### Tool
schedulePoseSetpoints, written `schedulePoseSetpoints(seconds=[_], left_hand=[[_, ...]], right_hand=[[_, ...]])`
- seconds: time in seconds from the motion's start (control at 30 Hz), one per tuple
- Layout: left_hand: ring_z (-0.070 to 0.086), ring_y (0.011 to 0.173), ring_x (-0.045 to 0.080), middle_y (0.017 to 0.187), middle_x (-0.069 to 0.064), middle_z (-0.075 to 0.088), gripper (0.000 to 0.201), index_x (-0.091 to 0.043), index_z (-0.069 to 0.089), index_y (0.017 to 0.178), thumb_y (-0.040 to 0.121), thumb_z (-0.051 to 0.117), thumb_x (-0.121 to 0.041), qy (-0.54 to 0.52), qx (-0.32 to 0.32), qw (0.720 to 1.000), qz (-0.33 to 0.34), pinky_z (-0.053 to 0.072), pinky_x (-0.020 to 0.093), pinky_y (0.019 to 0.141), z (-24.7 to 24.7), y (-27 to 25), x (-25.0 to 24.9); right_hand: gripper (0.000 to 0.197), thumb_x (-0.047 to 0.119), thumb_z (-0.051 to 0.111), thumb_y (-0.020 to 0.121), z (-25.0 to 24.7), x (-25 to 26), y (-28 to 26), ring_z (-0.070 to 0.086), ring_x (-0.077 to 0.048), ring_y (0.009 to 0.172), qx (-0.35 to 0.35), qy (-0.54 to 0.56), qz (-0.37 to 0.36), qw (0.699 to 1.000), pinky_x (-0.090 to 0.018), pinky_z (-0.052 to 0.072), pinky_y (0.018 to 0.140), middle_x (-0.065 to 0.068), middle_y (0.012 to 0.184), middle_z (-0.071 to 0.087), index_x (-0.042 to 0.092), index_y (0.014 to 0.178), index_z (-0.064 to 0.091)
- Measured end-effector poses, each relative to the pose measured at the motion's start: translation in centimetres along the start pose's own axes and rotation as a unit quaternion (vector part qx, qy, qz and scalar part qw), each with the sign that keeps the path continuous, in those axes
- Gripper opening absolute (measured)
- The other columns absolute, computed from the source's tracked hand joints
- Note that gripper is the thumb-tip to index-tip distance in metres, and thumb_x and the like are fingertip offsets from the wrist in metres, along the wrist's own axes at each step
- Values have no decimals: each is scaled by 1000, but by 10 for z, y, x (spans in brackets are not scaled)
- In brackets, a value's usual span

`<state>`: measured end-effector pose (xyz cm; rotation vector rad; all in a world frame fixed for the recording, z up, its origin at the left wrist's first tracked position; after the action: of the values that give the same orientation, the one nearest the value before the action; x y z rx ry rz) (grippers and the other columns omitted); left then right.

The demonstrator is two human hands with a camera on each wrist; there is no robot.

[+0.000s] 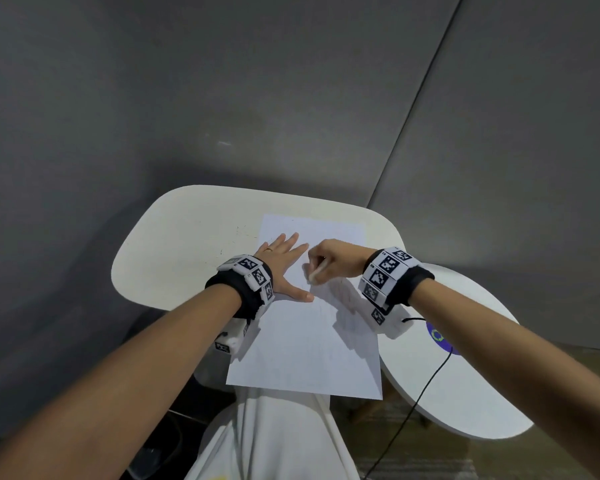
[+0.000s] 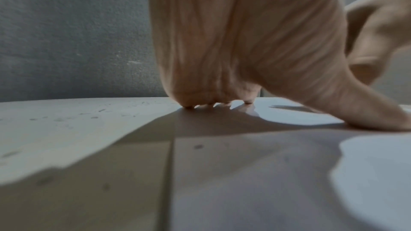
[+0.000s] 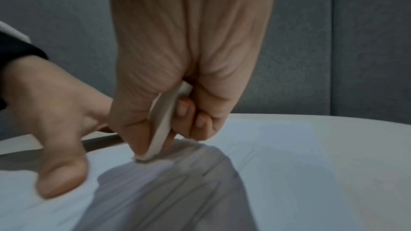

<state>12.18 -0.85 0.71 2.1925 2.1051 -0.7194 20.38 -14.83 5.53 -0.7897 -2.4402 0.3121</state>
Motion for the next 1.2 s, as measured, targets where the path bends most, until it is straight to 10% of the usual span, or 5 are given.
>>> schedulePoseSetpoints(seconds=[0.23,0.47,0.63,1.03,1.2], left_hand=[[-17,147,23,160,1,-19,117,-29,-5,154,70,62,-76,14,10,1000,-9,-6,47,117,-2,5,3],[-17,147,25,160,-2,-19,124,-32,-6,153,62,59,-84,3,-8,997,-73,-6,52,117,4,15,-13],[-16,147,26,161,-2,-17,124,-33,-5,154,61,59,-85,3,-15,997,-72,-5,53,116,4,15,-10],[-18,147,27,160,0,-20,118,-43,-3,151,60,60,-84,5,-1,997,-72,-5,55,115,1,14,-13],[-19,146,27,160,-1,-21,120,-43,-3,151,58,57,-87,10,4,997,-75,-5,56,115,2,17,-11]], right_hand=[[13,5,64,77,-1,-7,13,57,-23,81,-137,7,3,991,-20,38,59,-17,96,68,8,79,51],[16,11,70,78,-9,-1,2,51,-3,64,26,5,4,1000,-15,38,59,10,70,57,17,71,57],[14,4,66,76,-7,-4,6,48,-18,72,-114,7,5,993,-18,33,55,-2,74,55,4,79,52],[16,12,71,75,-12,-4,3,49,-14,67,13,-47,19,999,-24,39,60,1,71,58,14,69,56],[15,6,67,75,-11,-8,-1,51,-16,72,-91,1,10,996,-17,36,55,1,76,59,10,73,53]])
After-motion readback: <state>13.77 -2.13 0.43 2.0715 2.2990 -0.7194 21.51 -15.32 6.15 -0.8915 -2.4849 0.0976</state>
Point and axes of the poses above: each hand's wrist, its own y-axis towards the middle knuckle, its own z-axis out of the palm, x = y × z, the point moved 1 cm from there along y, towards the middle knuckle
